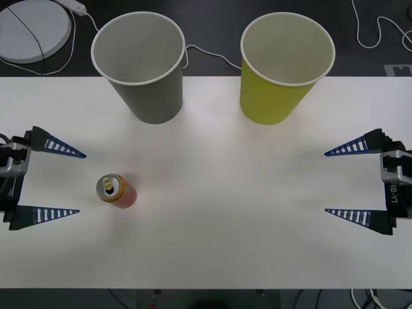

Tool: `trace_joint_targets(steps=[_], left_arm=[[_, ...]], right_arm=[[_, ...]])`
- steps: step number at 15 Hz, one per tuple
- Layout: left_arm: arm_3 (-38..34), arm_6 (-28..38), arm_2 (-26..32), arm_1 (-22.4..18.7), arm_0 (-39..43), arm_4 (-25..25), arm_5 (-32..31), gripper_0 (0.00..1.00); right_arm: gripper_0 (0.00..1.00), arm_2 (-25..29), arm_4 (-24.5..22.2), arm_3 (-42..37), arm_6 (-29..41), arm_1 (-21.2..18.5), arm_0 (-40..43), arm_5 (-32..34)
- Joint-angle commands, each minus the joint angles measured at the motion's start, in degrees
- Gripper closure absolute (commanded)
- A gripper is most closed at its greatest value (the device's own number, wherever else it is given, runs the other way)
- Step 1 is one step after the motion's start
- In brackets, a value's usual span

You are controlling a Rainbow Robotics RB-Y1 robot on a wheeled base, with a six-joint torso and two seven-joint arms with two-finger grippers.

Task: Put the can into the green bin and the plastic bottle into the gray bin

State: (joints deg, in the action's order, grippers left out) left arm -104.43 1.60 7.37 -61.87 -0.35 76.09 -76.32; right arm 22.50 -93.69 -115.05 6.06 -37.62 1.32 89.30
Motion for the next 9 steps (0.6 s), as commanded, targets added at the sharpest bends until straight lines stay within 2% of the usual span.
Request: trace_joint_targets(steps=[1,9], left_arm=[[5.73,-5.64,-0.43,0.08,-0.01,-4.28,0.74,0.0],[21.55,-23.75,-7.73,0.08,-0.01,-17.91,3.02,0.0]], right_arm=[[0.0,0.0,0.0,0.0,0.0,0.0,0.0,0.0],[0.0,0.0,0.0,0.0,0.0,0.0,0.0,0.0]])
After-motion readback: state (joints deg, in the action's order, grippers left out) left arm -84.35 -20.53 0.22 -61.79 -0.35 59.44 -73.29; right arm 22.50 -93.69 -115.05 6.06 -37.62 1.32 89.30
